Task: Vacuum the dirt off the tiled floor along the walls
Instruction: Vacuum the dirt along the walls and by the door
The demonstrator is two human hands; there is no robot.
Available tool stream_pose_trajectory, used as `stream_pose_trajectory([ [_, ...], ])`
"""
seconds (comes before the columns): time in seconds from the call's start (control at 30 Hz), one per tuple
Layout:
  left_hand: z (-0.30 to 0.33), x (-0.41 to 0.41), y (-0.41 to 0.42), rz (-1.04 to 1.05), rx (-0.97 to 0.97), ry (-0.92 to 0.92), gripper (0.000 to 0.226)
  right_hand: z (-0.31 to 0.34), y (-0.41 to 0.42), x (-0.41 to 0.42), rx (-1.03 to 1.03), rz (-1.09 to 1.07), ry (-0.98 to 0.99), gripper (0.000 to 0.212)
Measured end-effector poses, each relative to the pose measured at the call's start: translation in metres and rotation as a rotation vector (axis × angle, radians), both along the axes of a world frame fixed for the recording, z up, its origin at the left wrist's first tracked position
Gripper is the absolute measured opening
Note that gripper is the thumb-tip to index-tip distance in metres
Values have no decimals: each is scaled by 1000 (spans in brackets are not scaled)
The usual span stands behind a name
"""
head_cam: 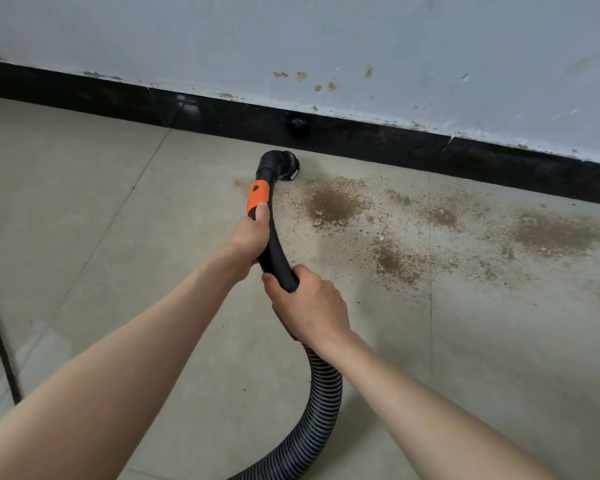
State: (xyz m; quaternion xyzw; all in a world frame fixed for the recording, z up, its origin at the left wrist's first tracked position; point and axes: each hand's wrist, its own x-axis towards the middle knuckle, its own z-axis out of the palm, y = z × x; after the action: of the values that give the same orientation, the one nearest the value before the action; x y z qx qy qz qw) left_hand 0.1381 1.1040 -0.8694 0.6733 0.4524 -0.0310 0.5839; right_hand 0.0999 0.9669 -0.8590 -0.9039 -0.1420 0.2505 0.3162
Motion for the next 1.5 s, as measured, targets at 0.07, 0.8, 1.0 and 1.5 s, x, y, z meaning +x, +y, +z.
stream_pose_trajectory([
  [0.07,1,5,-12,-41,5,8,49,1,-10,0,3,-36,12,38],
  [0.8,0,52,-85,-237,-93,-17,52,18,-72,25,-90,-208,-21,38],
  [1.0,1,42,-42,-72,-13,-13,51,15,-38,34,-35,-37,11,37],
  [1.5,13,-14,84,373,-98,-60,52,21,80,32,58,336,79,39],
])
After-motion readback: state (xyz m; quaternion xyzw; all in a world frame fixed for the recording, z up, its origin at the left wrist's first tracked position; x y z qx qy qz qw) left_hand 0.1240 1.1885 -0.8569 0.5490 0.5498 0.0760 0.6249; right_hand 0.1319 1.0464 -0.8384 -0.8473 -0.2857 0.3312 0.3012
